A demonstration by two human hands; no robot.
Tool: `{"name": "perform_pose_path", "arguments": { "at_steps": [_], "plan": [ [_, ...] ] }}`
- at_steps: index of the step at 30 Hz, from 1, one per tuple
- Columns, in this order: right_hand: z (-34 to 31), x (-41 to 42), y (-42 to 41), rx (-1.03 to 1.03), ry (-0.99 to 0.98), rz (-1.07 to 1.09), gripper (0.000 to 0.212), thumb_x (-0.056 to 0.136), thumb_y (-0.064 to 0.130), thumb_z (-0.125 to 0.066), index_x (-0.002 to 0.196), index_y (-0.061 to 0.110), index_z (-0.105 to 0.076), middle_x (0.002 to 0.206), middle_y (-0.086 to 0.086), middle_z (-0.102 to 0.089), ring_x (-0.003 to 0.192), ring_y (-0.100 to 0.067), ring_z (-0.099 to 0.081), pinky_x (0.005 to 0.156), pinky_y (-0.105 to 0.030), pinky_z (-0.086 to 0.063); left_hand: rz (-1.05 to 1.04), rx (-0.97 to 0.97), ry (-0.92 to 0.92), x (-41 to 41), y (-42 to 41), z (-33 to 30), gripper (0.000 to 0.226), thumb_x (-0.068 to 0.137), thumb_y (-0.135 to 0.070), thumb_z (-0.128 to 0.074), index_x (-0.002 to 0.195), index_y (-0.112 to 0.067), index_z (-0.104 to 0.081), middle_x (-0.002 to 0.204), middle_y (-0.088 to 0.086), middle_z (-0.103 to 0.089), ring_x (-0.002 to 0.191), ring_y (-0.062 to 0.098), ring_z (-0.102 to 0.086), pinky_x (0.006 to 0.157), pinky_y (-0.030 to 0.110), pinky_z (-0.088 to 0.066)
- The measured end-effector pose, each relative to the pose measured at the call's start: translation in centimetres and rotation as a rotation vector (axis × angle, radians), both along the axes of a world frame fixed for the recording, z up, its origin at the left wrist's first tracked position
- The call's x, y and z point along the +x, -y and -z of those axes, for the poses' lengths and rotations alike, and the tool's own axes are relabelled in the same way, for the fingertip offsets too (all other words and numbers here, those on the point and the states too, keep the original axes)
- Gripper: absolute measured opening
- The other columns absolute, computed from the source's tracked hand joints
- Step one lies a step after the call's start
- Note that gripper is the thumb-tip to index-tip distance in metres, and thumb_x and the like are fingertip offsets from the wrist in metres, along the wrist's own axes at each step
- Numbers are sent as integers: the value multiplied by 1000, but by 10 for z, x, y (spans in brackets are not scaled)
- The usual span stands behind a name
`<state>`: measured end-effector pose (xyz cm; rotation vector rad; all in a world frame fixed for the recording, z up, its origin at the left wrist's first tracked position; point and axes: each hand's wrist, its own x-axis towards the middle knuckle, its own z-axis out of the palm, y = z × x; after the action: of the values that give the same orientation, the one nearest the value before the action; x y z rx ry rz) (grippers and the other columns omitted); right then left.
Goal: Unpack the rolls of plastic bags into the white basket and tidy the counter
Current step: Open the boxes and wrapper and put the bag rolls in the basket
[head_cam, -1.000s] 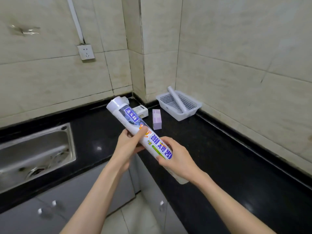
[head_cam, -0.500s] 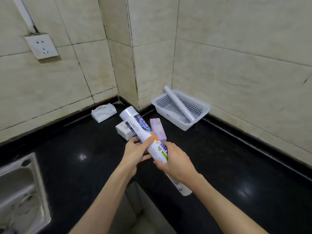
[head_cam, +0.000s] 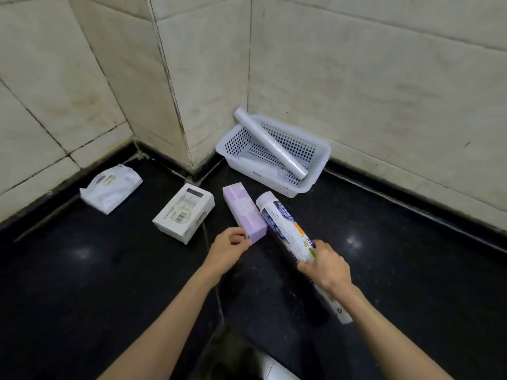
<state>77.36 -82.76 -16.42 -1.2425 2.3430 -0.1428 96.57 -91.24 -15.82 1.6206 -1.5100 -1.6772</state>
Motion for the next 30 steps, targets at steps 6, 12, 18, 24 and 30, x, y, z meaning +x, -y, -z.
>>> {"name": "perform_pose_path", "arguments": {
  "at_steps": [6,12,18,24,30],
  "plan": [
    [26,-21,23,116,-9,20,60,79,39,-59,129,12,-39,128,-9,-51,111,-31,-54,86,-38,-44,278,-276,296,-8,31,31,52,86,-12,-58,135,-14,-39,143,9,-39,126,23,-43,104,32,-35],
    [41,-37,59,141,5,-67,59,79,36,-60,130,14,-38,130,-8,-49,119,-27,-47,91,-40,-43,687,-563,650,-20,68,43,79,82,5,-46,146,-26,-12,158,2,5,145,23,6,116,41,-13],
    [52,-53,77,169,40,-148,63,82,33,-58,135,12,-33,134,-11,-45,124,-28,-40,100,-44,-39,881,-668,794,-33,99,43,85,79,7,-50,144,-33,-12,158,2,9,143,26,15,118,46,-2],
    [56,-56,76,152,11,-229,78,82,39,-61,144,16,-19,139,-8,-39,127,-28,-38,103,-44,-35,943,-789,856,-41,103,53,71,80,1,-51,139,-33,-28,155,7,-10,141,32,-6,117,51,-6],
    [53,-50,76,-18,-56,-272,72,85,35,-59,144,16,-22,142,-5,-37,129,-25,-36,112,-39,-24,888,-915,700,-35,110,51,62,76,-15,-66,130,-29,-40,143,2,-37,137,28,-23,115,48,-10]
  ]
}}
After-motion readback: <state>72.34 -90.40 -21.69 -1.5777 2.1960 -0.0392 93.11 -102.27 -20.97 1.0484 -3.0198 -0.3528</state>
